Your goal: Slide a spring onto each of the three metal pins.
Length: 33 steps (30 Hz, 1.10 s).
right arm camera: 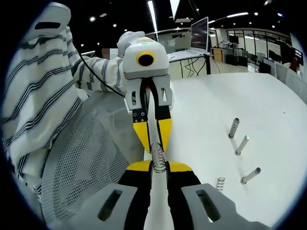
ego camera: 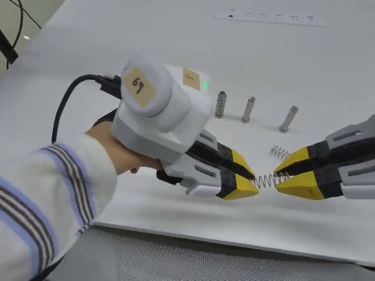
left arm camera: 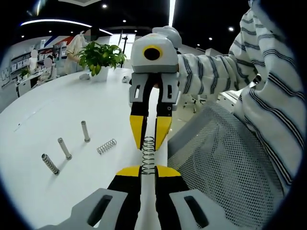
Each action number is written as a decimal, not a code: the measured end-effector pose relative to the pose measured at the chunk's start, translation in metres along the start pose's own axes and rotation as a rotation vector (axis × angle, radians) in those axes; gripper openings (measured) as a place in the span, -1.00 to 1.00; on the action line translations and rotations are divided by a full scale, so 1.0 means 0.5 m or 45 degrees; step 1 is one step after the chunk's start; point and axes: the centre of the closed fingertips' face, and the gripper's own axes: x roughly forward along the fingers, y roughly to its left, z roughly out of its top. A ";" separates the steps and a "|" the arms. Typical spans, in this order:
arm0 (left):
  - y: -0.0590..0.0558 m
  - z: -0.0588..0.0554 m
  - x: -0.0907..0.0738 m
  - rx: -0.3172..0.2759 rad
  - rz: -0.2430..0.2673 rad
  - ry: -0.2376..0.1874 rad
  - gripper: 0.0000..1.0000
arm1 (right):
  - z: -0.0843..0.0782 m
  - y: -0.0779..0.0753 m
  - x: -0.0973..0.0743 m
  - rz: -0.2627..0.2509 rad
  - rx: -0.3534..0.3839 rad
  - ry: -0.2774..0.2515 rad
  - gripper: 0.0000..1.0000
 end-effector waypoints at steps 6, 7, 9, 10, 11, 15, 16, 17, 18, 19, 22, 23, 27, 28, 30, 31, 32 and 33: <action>0.001 0.001 0.004 -0.021 0.024 -0.027 -0.94 | 0.006 0.001 -0.003 0.012 -0.059 0.080 -0.83; 0.002 0.002 0.006 -0.018 0.031 -0.031 -0.94 | 0.008 0.001 -0.004 0.011 -0.072 0.098 -0.83; 0.004 0.002 0.010 -0.024 0.044 -0.037 -0.94 | 0.003 -0.002 -0.006 -0.009 -0.079 0.158 -0.82; 0.005 0.002 0.014 -0.020 0.051 -0.041 -0.94 | 0.002 -0.002 -0.006 -0.012 -0.084 0.173 -0.82; 0.005 0.002 0.017 -0.013 0.052 -0.041 -0.94 | 0.002 -0.001 -0.006 -0.010 -0.093 0.185 -0.82; 0.007 -0.004 0.029 0.057 0.072 -0.010 -0.93 | 0.011 0.008 -0.008 -0.006 -0.112 0.217 -0.84; 0.002 0.001 0.032 0.064 0.068 -0.028 -0.93 | 0.019 0.010 -0.008 -0.009 -0.102 0.210 -0.84; -0.001 0.006 0.034 0.044 0.060 -0.044 -0.94 | 0.024 0.011 -0.009 -0.012 -0.107 0.217 -0.84; -0.003 0.008 0.035 0.035 0.059 -0.055 -0.94 | 0.024 0.012 -0.010 -0.007 -0.120 0.231 -0.84; -0.002 0.009 0.035 0.049 0.066 -0.063 -0.94 | 0.019 0.011 -0.012 -0.013 -0.144 0.272 -0.84; -0.004 0.011 0.034 0.071 0.074 -0.070 -0.94 | 0.022 0.014 -0.008 -0.016 -0.165 0.298 -0.84; -0.004 0.012 0.035 0.079 0.076 -0.071 -0.94 | 0.025 0.015 -0.007 -0.019 -0.176 0.310 -0.84; -0.003 0.017 0.036 0.104 0.084 -0.091 -0.94 | 0.035 0.014 -0.005 -0.032 -0.213 0.343 -0.84; -0.002 0.017 0.035 0.108 0.089 -0.094 -0.94 | 0.034 0.012 -0.005 -0.035 -0.224 0.359 -0.84; 0.001 0.018 0.034 0.110 0.098 -0.099 -0.94 | 0.032 0.007 -0.006 -0.045 -0.243 0.394 -0.84; 0.002 0.019 0.035 0.110 0.099 -0.103 -0.94 | 0.032 0.009 -0.007 -0.045 -0.247 0.404 -0.84; 0.002 0.022 0.035 0.120 0.101 -0.110 -0.94 | 0.035 0.009 -0.007 -0.046 -0.247 0.410 -0.84; 0.002 0.023 0.036 0.123 0.100 -0.115 -0.94 | 0.034 0.007 -0.009 -0.050 -0.246 0.420 -0.84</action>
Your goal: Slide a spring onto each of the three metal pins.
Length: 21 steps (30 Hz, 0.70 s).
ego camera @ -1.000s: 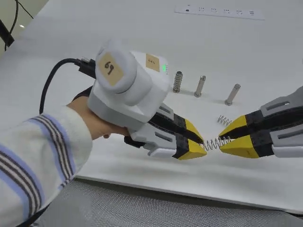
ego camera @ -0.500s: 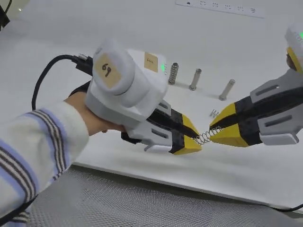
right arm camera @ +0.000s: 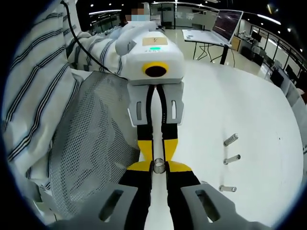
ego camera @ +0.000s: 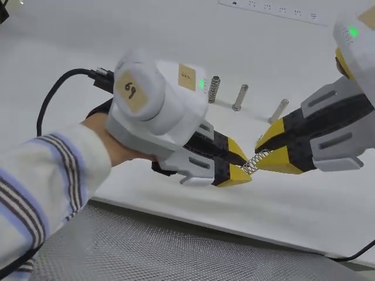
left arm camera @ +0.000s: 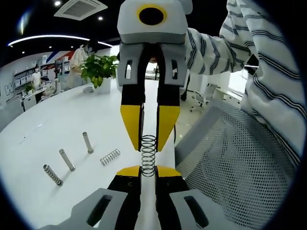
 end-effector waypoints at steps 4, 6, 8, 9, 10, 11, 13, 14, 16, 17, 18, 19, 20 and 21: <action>0.007 0.009 0.002 -0.004 0.011 -0.028 -0.94 | -0.006 -0.006 -0.009 -0.015 -0.027 0.056 -0.84; 0.008 0.013 0.003 -0.005 0.012 -0.040 -0.94 | -0.009 -0.009 -0.011 -0.016 -0.022 0.077 -0.84; 0.009 0.016 0.003 -0.009 0.011 -0.052 -0.94 | -0.010 -0.011 -0.015 -0.016 -0.024 0.095 -0.84; 0.010 0.017 0.003 -0.010 0.012 -0.055 -0.94 | -0.011 -0.012 -0.016 -0.017 -0.029 0.102 -0.84; 0.011 0.018 0.003 -0.010 0.014 -0.059 -0.94 | -0.011 -0.013 -0.017 -0.018 -0.037 0.113 -0.84; 0.012 0.019 0.002 -0.013 0.014 -0.061 -0.94 | -0.012 -0.014 -0.018 -0.018 -0.043 0.122 -0.84; 0.013 0.019 0.001 -0.026 0.015 -0.064 -0.94 | -0.011 -0.017 -0.018 -0.020 -0.057 0.143 -0.83; 0.014 0.020 0.000 -0.029 0.016 -0.067 -0.94 | -0.009 -0.018 -0.018 -0.020 -0.057 0.147 -0.83; 0.017 0.021 -0.003 -0.031 0.020 -0.069 -0.94 | -0.006 -0.020 -0.018 -0.019 -0.083 0.148 -0.83; 0.018 0.021 -0.005 -0.034 0.022 -0.071 -0.94 | -0.004 -0.021 -0.018 -0.017 -0.098 0.147 -0.83; 0.020 0.021 -0.007 -0.035 0.025 -0.075 -0.94 | -0.003 -0.022 -0.018 -0.019 -0.103 0.152 -0.81; 0.021 0.023 -0.009 -0.042 0.027 -0.085 -0.94 | -0.005 -0.028 -0.016 -0.032 -0.100 0.169 -0.80; 0.025 0.029 -0.013 -0.055 0.035 -0.110 -0.94 | -0.007 -0.030 -0.014 -0.033 -0.105 0.178 -0.76; 0.029 0.032 -0.016 -0.063 0.044 -0.124 -0.94 | -0.012 -0.031 -0.012 -0.036 -0.122 0.195 -0.68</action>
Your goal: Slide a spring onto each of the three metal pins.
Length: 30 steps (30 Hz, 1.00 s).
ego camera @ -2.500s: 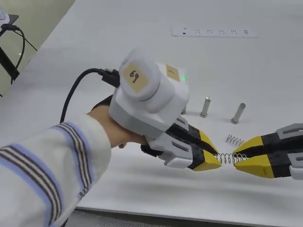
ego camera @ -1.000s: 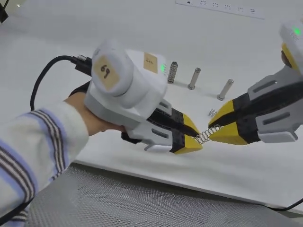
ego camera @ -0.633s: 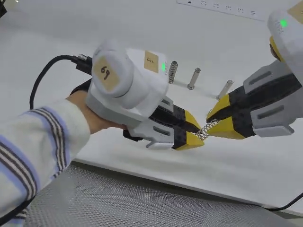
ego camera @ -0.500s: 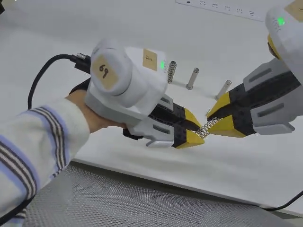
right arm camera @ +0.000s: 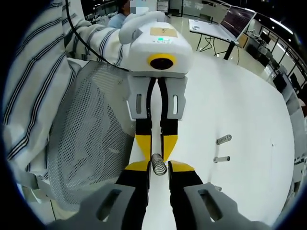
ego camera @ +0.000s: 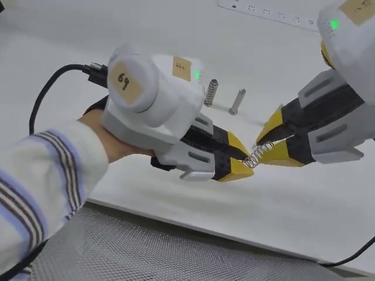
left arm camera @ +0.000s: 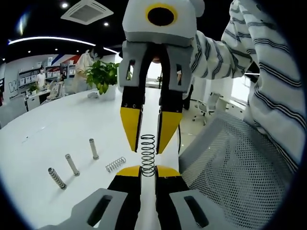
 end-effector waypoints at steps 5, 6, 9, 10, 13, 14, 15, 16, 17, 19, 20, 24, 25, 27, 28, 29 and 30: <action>0.010 0.005 -0.007 0.008 0.015 -0.008 -0.94 | 0.012 0.004 0.005 0.012 -0.005 -0.014 -0.65; 0.010 0.003 -0.008 0.010 0.017 -0.004 -0.94 | 0.013 0.002 0.006 0.009 -0.009 -0.013 -0.65; 0.011 0.002 -0.008 0.014 0.018 0.000 -0.94 | 0.017 0.000 0.010 0.012 -0.009 -0.009 -0.68; 0.011 0.002 -0.009 0.014 0.018 -0.001 -0.94 | 0.018 0.001 0.010 0.013 -0.010 -0.010 -0.69; 0.011 0.003 -0.009 0.014 0.019 -0.006 -0.94 | 0.018 0.000 0.015 0.022 -0.016 -0.003 -0.70; 0.011 0.003 -0.009 0.013 0.019 -0.006 -0.94 | 0.017 0.000 0.016 0.024 -0.019 0.002 -0.71; 0.012 0.003 -0.009 0.014 0.020 -0.006 -0.94 | 0.015 -0.001 0.018 0.025 -0.022 0.007 -0.71; 0.012 0.003 -0.010 0.015 0.020 -0.006 -0.94 | 0.014 -0.002 0.019 0.024 -0.028 0.011 -0.71; 0.012 0.002 -0.010 0.018 0.021 -0.002 -0.94 | 0.014 -0.002 0.020 0.027 -0.028 0.012 -0.72; 0.012 0.000 -0.010 0.022 0.020 0.004 -0.94 | 0.015 -0.003 0.021 0.027 -0.018 0.012 -0.73; 0.012 0.000 -0.010 0.022 0.021 0.004 -0.94 | 0.014 -0.005 0.023 0.024 -0.011 0.013 -0.78; 0.012 -0.001 -0.012 0.040 0.016 0.007 -0.94 | 0.013 -0.004 0.023 0.031 -0.011 0.012 -0.80; 0.012 -0.002 -0.013 0.045 0.017 0.011 -0.94 | 0.015 -0.002 0.023 0.036 -0.013 0.004 -0.82; 0.012 -0.005 -0.013 0.052 0.015 0.023 -0.94 | 0.019 -0.001 0.022 0.040 -0.001 -0.010 -0.82; 0.011 -0.005 -0.013 0.054 0.014 0.022 -0.94 | 0.019 -0.001 0.022 0.039 -0.002 -0.009 -0.82; 0.011 -0.005 -0.013 0.054 0.015 0.022 -0.94 | 0.018 -0.001 0.024 0.041 -0.002 -0.008 -0.82; 0.011 -0.006 -0.014 0.055 0.015 0.025 -0.94 | 0.016 -0.001 0.026 0.042 -0.002 -0.004 -0.82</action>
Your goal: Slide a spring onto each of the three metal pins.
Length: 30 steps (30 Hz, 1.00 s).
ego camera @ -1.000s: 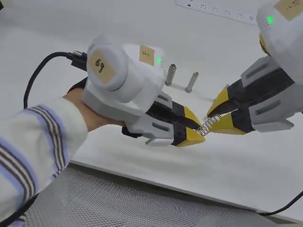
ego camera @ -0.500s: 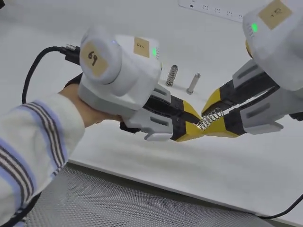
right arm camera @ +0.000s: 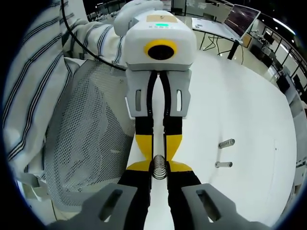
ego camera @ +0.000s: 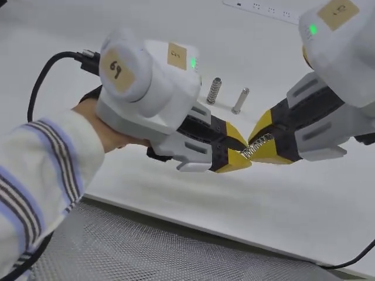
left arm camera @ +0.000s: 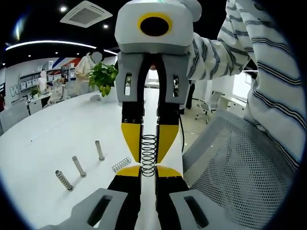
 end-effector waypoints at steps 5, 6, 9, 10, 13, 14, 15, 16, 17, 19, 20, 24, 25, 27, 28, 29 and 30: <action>0.000 -0.003 0.001 -0.004 0.001 0.012 -0.94 | 0.001 0.002 0.004 -0.006 -0.010 0.002 -0.83; 0.001 -0.005 0.001 -0.006 0.007 0.017 -0.93 | 0.000 -0.001 0.005 -0.023 0.058 0.006 -0.84; 0.008 -0.006 0.000 -0.026 0.020 0.023 -0.93 | 0.001 -0.007 0.005 -0.035 0.060 0.001 -0.84; 0.009 -0.007 0.000 -0.027 0.023 0.023 -0.93 | 0.001 -0.008 0.006 -0.041 0.052 0.003 -0.84; 0.013 -0.010 0.000 -0.055 0.036 0.029 -0.93 | 0.001 -0.012 0.009 -0.053 0.041 0.013 -0.84; 0.013 -0.011 0.000 -0.049 0.034 0.032 -0.93 | 0.001 -0.011 0.010 -0.053 0.041 0.016 -0.84; 0.013 -0.012 0.000 -0.035 0.036 0.036 -0.93 | 0.001 -0.012 0.011 -0.053 0.038 0.020 -0.84; 0.013 -0.013 0.001 -0.029 0.039 0.039 -0.93 | 0.000 -0.012 0.012 -0.056 0.036 0.024 -0.84; 0.013 -0.014 0.001 -0.028 0.040 0.041 -0.93 | -0.001 -0.013 0.013 -0.058 0.034 0.027 -0.84; 0.014 -0.016 0.002 -0.019 0.044 0.046 -0.93 | -0.001 -0.015 0.014 -0.061 0.031 0.032 -0.84; 0.014 -0.017 0.002 -0.015 0.044 0.049 -0.93 | -0.001 -0.015 0.015 -0.062 0.030 0.036 -0.84; 0.018 -0.018 0.001 -0.029 0.054 0.050 -0.92 | -0.001 -0.018 0.015 -0.070 0.029 0.038 -0.84; 0.018 -0.018 0.000 -0.034 0.056 0.049 -0.92 | 0.000 -0.018 0.015 -0.071 0.030 0.037 -0.84; 0.024 -0.017 -0.001 -0.041 0.074 0.041 -0.89 | 0.001 -0.021 0.015 -0.076 0.030 0.037 -0.84; 0.026 -0.015 -0.001 -0.039 0.083 0.035 -0.87 | 0.000 -0.022 0.016 -0.078 0.030 0.040 -0.84; 0.029 -0.012 -0.001 -0.048 0.094 0.024 -0.87 | -0.002 -0.024 0.016 -0.083 0.029 0.045 -0.84; 0.030 -0.013 -0.002 -0.055 0.096 0.025 -0.85 | -0.002 -0.025 0.016 -0.086 0.029 0.044 -0.84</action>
